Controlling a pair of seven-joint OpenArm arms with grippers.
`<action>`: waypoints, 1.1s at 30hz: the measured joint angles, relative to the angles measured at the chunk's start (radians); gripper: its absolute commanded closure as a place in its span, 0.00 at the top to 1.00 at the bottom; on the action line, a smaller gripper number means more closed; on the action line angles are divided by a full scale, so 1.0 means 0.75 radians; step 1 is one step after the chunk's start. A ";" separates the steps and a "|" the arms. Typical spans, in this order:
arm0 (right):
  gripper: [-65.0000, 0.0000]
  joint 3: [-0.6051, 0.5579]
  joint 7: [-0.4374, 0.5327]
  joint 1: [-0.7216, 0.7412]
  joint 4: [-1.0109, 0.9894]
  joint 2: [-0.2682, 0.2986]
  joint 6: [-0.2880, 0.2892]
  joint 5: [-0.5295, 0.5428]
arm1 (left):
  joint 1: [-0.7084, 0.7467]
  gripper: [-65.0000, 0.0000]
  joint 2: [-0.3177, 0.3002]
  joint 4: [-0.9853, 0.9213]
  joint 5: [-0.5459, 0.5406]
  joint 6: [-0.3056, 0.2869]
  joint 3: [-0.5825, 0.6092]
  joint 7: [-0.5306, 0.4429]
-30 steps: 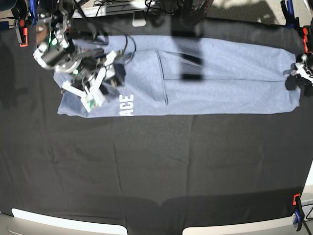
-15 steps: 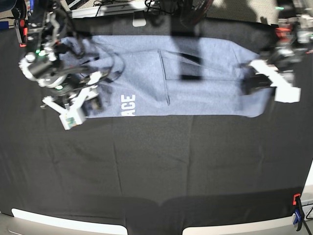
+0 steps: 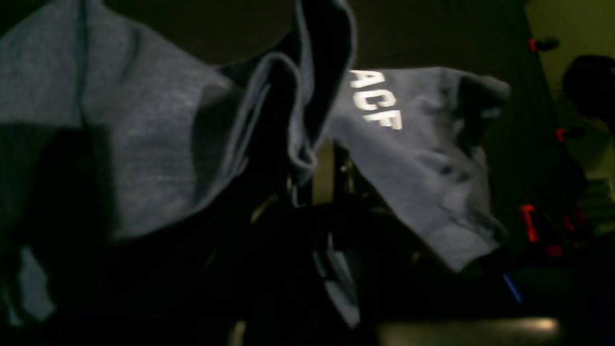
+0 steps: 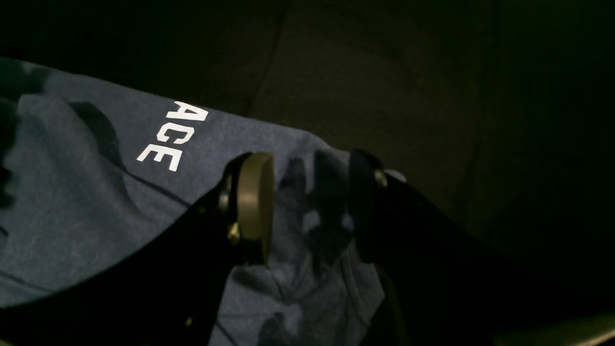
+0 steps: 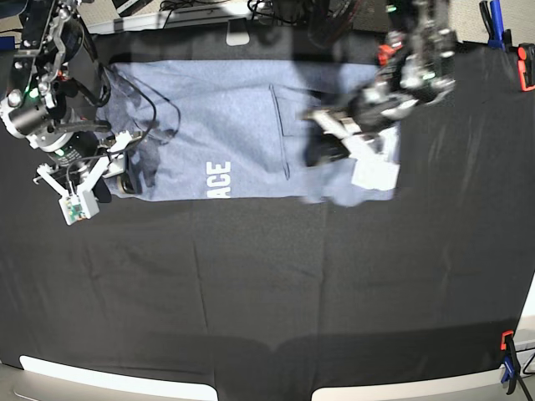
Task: Layout the t-shirt on the table in an organized manner, then fold the t-shirt properly
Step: 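Fold the shirt's other end over toward the right gripper with the left gripper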
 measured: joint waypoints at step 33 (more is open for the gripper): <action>0.41 0.486 -0.156 -0.215 -0.053 0.010 0.153 0.478 | -0.081 0.44 -0.224 0.001 -0.041 -0.209 -0.233 -0.013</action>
